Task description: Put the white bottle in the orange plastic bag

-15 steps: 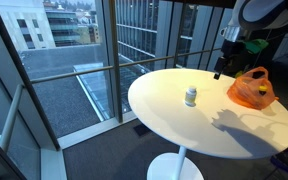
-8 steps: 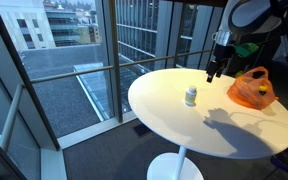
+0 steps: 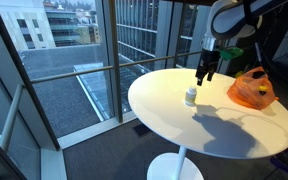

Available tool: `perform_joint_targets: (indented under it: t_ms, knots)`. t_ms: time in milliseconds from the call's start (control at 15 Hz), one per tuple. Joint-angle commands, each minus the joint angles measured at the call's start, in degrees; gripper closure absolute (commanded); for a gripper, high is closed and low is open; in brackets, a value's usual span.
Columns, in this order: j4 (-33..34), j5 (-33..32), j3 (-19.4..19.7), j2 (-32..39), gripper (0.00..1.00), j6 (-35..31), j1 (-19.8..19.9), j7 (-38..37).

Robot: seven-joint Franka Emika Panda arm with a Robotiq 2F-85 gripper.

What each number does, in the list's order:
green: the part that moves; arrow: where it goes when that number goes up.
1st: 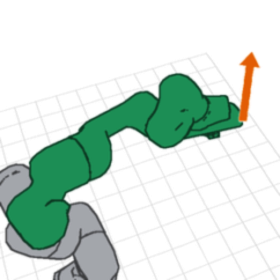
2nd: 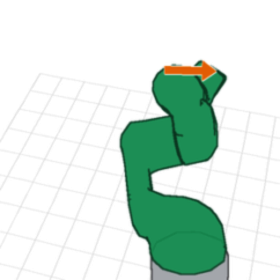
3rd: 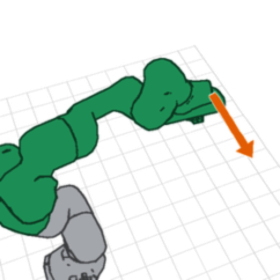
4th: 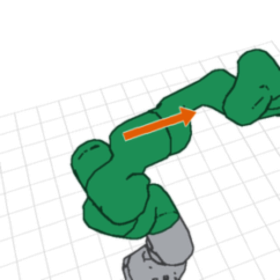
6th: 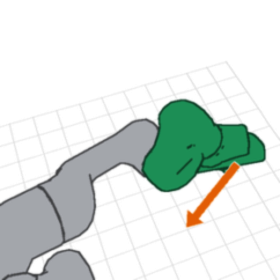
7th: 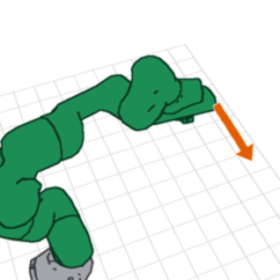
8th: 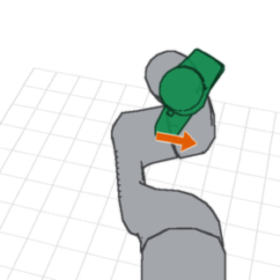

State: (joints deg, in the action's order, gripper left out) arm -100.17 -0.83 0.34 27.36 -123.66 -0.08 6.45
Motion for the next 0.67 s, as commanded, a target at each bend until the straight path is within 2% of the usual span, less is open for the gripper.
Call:
perform_joint_targets:
  t_ms: [0,333,400,600]
  knots:
    - [7.43,-0.18,-0.52,5.38,0.0,3.16,-0.27,-1.52]
    - [12.15,-0.32,-0.75,10.26,0.0,2.71,-0.81,-1.51]
    - [12.84,-0.28,-0.8,10.97,0.13,2.77,-0.86,-1.53]
    - [14.51,-0.35,-0.82,12.44,0.44,2.72,-1.05,-1.5]
